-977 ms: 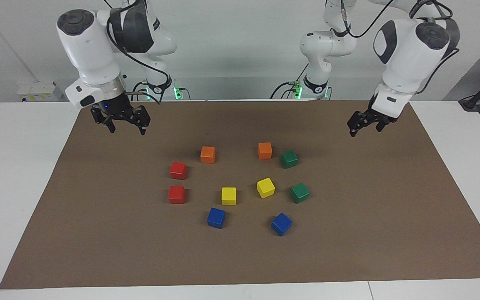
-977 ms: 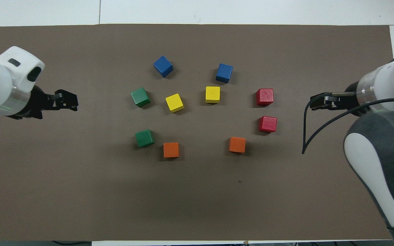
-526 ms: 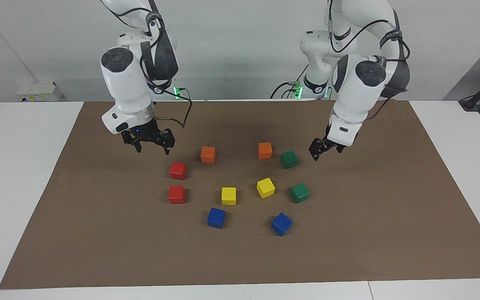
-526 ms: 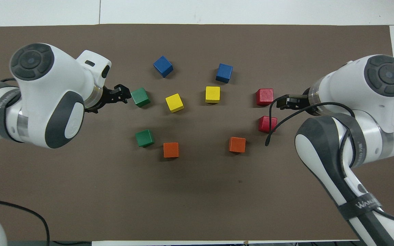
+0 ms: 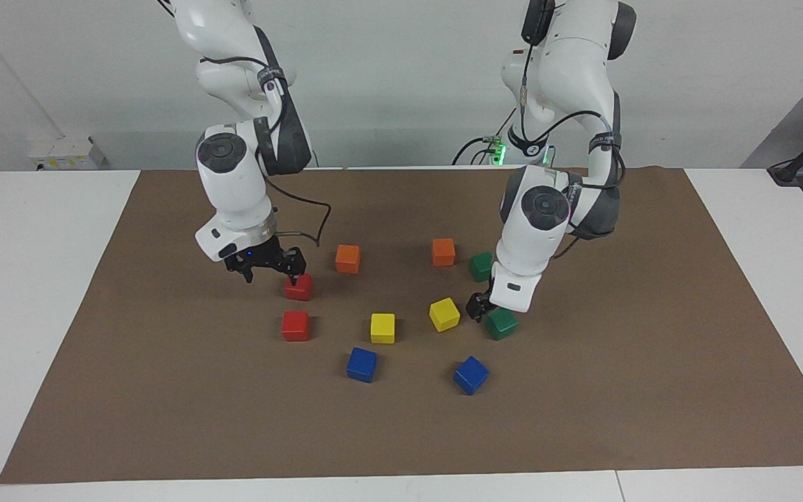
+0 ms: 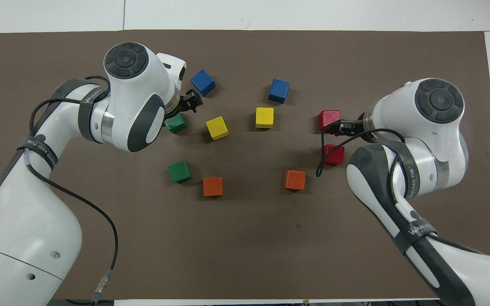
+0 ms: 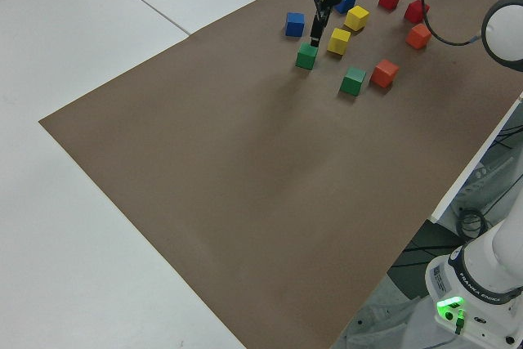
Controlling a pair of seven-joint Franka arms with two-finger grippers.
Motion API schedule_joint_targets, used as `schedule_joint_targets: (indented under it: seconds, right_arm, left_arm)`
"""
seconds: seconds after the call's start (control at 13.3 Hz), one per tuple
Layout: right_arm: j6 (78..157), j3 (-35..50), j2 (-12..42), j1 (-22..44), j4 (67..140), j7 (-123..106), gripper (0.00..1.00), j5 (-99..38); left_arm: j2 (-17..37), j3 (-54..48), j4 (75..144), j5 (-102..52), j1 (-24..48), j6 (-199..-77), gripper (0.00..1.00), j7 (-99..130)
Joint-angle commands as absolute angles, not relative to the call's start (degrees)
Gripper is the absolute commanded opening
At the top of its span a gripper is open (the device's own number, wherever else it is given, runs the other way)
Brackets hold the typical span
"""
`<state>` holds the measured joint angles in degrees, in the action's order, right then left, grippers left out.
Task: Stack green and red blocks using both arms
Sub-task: 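Grasp a green cube with the left gripper while the right gripper grasps red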
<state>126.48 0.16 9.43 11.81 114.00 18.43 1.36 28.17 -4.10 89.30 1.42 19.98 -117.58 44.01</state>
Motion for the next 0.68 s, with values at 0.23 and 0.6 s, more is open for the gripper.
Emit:
schedule_joint_targets:
  seconds: [0.23,0.6]
  right_arm:
    - [132.18,0.09,12.30,13.80,115.39,22.06,1.00,1.14]
    - [132.98,0.18,12.74,13.80,117.42,21.71,1.00,1.06]
  left_arm:
    - [28.57,-3.16,92.19,4.04,20.04,-121.46,1.00,44.03]
    - [27.16,-3.25,97.47,3.96,19.95,-124.71,1.00,42.63]
